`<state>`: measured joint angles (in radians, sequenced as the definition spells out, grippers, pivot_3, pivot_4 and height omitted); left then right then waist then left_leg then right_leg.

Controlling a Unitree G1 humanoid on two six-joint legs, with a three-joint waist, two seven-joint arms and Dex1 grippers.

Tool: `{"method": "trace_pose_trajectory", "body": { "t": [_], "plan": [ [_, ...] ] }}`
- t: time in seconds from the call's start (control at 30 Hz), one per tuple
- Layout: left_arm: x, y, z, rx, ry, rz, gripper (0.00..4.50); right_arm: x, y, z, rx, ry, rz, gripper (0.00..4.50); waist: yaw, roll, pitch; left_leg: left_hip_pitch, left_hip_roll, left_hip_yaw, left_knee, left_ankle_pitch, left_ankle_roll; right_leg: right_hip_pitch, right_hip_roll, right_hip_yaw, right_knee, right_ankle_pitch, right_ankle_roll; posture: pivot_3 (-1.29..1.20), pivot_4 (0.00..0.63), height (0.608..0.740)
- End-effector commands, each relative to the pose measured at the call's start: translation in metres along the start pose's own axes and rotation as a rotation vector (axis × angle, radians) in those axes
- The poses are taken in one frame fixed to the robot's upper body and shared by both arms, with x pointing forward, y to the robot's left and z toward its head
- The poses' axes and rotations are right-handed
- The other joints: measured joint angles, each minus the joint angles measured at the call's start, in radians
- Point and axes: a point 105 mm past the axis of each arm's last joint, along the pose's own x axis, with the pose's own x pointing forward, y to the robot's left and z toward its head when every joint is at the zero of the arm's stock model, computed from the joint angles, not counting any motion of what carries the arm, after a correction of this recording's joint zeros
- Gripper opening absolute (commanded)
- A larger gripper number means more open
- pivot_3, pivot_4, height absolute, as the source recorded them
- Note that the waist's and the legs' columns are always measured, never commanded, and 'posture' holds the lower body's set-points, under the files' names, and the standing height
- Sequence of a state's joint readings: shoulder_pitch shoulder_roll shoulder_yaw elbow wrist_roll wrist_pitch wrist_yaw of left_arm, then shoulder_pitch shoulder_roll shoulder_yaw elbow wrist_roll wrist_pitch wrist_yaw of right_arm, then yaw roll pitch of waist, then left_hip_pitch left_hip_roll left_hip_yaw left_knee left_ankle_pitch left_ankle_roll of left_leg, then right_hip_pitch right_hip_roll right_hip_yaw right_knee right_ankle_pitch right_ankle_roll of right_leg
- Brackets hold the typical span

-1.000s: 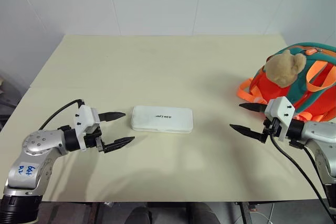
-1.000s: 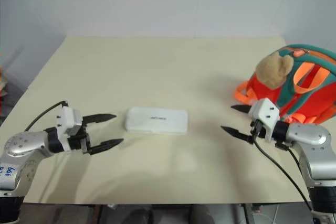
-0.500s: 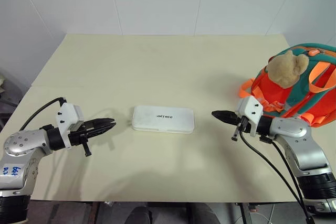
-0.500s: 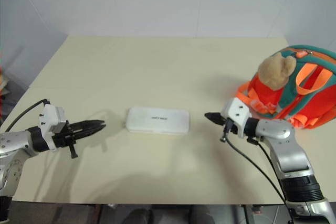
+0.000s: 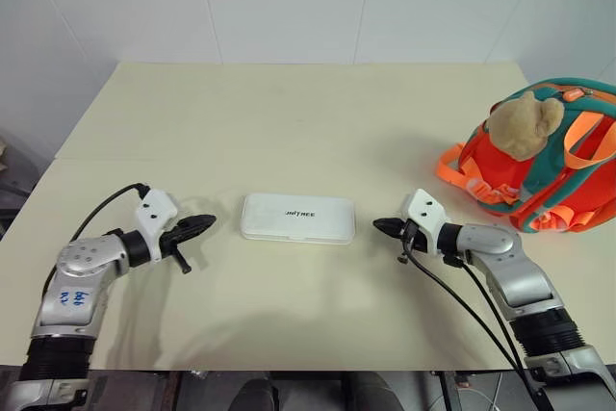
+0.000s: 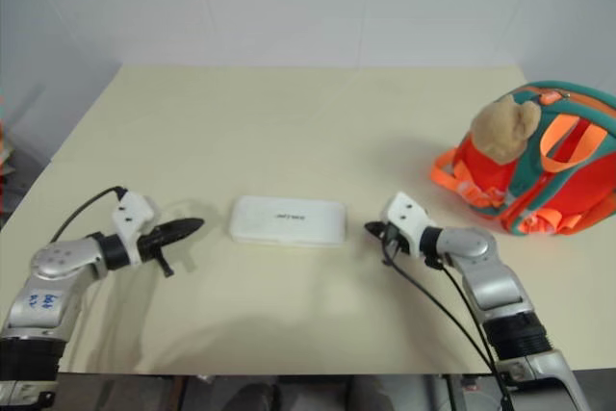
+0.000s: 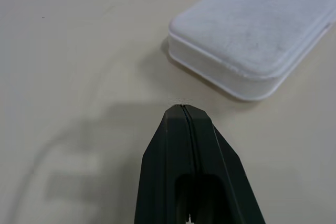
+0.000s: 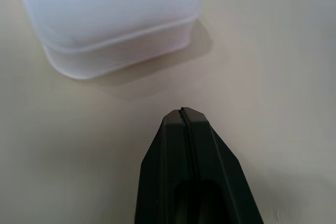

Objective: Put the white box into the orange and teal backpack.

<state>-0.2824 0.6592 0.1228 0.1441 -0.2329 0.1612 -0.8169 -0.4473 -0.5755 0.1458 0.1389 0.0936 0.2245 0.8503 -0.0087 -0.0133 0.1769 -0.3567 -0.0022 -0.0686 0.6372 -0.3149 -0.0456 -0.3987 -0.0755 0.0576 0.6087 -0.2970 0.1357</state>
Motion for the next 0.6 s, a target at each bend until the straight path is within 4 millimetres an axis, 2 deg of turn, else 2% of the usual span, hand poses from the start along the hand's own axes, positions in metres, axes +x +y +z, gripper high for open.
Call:
{"method": "trace_pose_trajectory", "body": {
  "t": [0.03,0.33,0.6],
  "plan": [
    [0.013,0.003,0.003,0.015,-0.017,0.023,0.0,0.013,0.002,0.005,-0.019,-0.023,0.001,0.12,-0.004,0.0,0.0,0.0,0.0,0.0,0.0,0.0,0.0,0.0,0.0,0.0,0.0,0.0,0.0,0.0,0.15,0.74],
    [0.031,-0.003,0.003,-0.034,-0.044,0.024,0.0,0.027,0.009,0.018,-0.004,-0.069,0.01,0.12,-0.02,-0.001,0.0,0.0,0.0,0.0,0.0,0.001,-0.001,0.0,0.0,0.0,0.002,0.0,0.0,0.0,0.15,0.74],
    [0.036,-0.029,0.005,-0.043,-0.068,-0.061,0.0,0.024,0.016,0.022,0.011,-0.071,0.034,0.12,-0.019,-0.001,0.0,0.0,0.0,-0.001,0.0,0.001,-0.002,0.0,0.0,0.0,0.002,0.0,0.0,0.0,0.15,0.74]
  ]
}}
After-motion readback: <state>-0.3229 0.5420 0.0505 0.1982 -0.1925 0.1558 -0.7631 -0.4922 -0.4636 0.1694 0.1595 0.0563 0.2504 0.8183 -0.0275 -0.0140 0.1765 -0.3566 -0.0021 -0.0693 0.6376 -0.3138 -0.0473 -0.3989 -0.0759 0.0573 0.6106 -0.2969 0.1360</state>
